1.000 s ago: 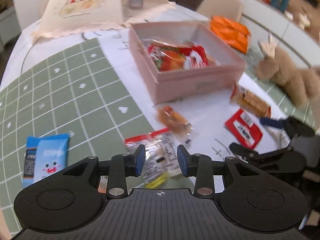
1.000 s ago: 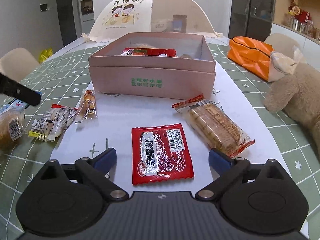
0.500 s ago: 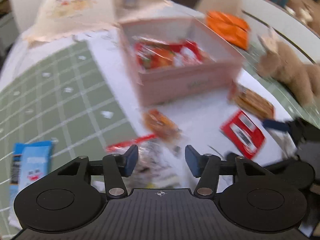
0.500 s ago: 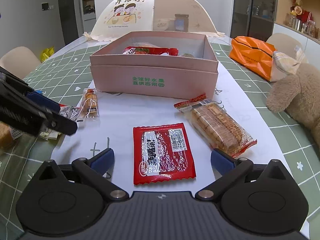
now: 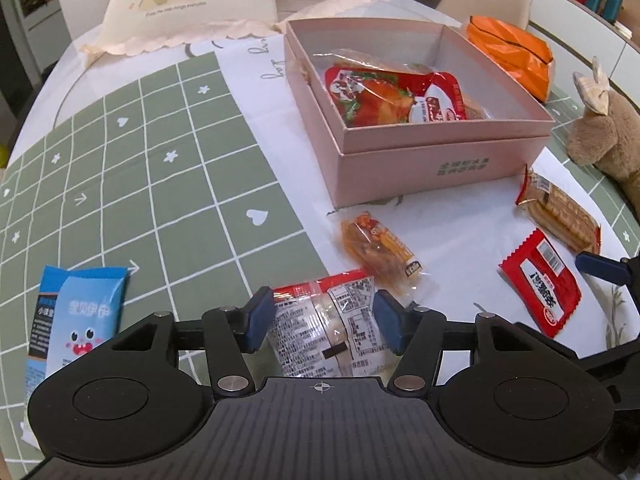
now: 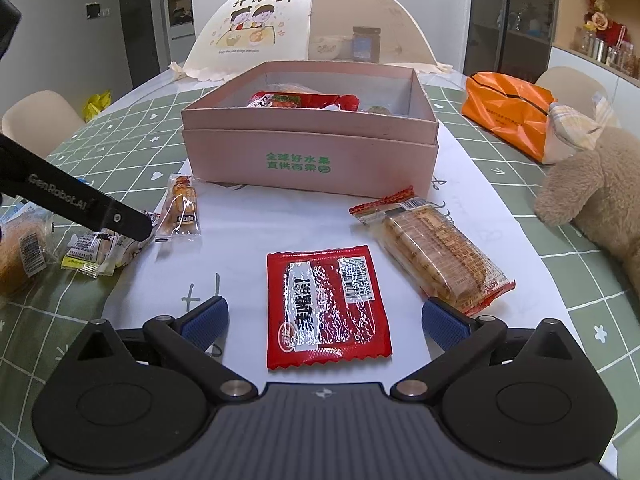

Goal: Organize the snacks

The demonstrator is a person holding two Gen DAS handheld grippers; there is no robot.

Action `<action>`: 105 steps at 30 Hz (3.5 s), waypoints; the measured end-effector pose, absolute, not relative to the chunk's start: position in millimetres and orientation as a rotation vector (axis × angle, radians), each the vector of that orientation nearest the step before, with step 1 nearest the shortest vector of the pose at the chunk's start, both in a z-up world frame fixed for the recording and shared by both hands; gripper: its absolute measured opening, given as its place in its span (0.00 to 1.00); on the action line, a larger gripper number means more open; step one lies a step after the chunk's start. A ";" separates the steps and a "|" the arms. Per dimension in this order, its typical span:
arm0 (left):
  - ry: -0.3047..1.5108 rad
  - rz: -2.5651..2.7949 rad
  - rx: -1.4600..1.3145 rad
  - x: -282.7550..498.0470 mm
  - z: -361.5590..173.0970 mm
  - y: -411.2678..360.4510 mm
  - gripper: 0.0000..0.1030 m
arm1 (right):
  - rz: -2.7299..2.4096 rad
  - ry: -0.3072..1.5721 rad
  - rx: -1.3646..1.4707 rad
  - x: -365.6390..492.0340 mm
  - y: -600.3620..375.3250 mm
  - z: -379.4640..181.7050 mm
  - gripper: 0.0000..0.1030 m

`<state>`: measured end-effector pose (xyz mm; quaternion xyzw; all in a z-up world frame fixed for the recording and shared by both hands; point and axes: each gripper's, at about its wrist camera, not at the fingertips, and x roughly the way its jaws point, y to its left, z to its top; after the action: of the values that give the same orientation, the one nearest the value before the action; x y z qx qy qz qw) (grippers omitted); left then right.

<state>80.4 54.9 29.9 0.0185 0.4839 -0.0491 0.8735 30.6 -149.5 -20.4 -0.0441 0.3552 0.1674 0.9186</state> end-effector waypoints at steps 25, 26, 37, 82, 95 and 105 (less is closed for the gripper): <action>1.064 -0.183 -0.152 56.4 37.6 50.2 0.58 | 0.351 0.724 -0.096 30.4 -151.3 -21.7 1.00; 1.076 -0.178 -0.118 56.5 34.0 43.9 0.58 | 0.350 0.724 -0.096 30.3 -151.1 -21.7 1.00; 1.087 -0.152 -0.105 65.0 32.2 42.2 0.59 | 0.350 0.724 -0.097 30.6 -150.9 -22.0 1.00; 1.023 -0.323 0.148 84.4 23.4 -31.3 0.60 | 0.299 0.729 -0.084 23.8 -161.0 -17.5 0.80; 0.928 -0.433 0.040 36.1 55.1 3.3 0.52 | 0.420 0.766 -0.164 27.7 -161.5 6.4 0.50; 0.710 -0.540 -0.243 165.7 203.3 38.6 0.56 | 0.387 0.366 -0.254 80.9 -155.6 146.3 0.61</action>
<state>165.7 38.6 203.3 -0.1172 0.3423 -0.2606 0.8951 80.9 -155.6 146.3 -0.1250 0.1802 0.1906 0.9569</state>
